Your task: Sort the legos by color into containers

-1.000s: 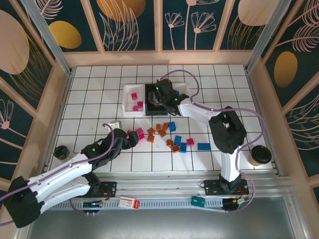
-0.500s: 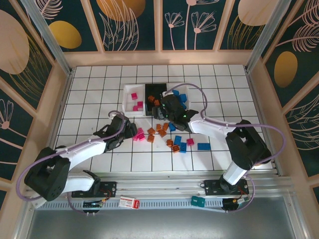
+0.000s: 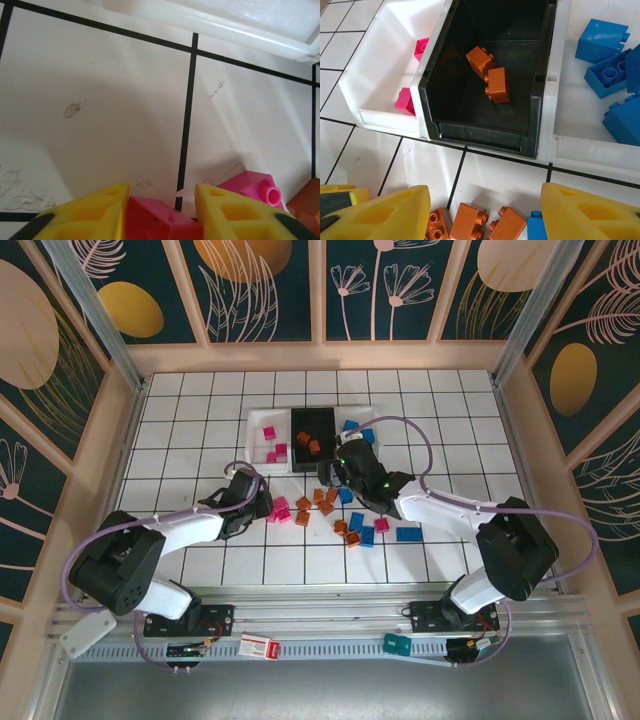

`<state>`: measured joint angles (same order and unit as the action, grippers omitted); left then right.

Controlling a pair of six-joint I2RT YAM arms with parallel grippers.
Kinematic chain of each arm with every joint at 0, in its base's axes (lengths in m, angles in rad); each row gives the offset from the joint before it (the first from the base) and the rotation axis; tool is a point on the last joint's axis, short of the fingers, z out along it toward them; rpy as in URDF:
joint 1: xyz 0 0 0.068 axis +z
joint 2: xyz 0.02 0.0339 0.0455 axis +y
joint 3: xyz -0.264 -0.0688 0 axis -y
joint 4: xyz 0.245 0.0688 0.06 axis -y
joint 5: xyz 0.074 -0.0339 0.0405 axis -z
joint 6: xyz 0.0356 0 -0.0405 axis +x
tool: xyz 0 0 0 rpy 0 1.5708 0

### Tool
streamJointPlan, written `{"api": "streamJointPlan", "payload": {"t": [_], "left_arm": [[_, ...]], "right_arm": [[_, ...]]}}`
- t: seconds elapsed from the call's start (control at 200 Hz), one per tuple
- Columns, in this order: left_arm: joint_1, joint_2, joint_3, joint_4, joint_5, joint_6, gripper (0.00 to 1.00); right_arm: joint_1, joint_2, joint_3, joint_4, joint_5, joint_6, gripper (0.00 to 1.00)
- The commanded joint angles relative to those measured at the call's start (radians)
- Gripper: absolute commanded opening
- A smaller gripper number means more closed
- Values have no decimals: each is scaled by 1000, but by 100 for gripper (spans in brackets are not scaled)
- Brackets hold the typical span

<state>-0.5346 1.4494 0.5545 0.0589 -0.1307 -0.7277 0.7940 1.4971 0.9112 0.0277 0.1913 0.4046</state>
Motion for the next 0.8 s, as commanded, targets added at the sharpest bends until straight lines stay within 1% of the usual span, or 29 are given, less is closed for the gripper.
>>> {"api": "streamJointPlan", "payload": {"t": [0.0,0.255,0.33,0.405,0.46,0.586,0.756,0.796], "left_arm": [[4,-47,-27,-7,-2,-4,29],[5,-195,-38,-90,-15,1,14],[5,-236,-20,-124,-22,4,8],[4,-271,25,-158,-43,10,8],[5,-277,72,-177,-65,24,10],[9,-196,221,-200,-101,54,12],[38,13,412,-188,-158,96,9],[51,67,482,-186,-159,103,8]], "right_arm": [[6,-36,-27,30,34,27,61],[6,-46,-53,39,39,48,61],[7,-56,-66,40,40,55,61],[7,-72,-87,42,41,63,61],[6,-85,-100,42,42,69,61],[10,-113,-130,36,42,85,61],[18,-158,-169,14,56,100,61],[20,-170,-180,6,60,103,61]]}}
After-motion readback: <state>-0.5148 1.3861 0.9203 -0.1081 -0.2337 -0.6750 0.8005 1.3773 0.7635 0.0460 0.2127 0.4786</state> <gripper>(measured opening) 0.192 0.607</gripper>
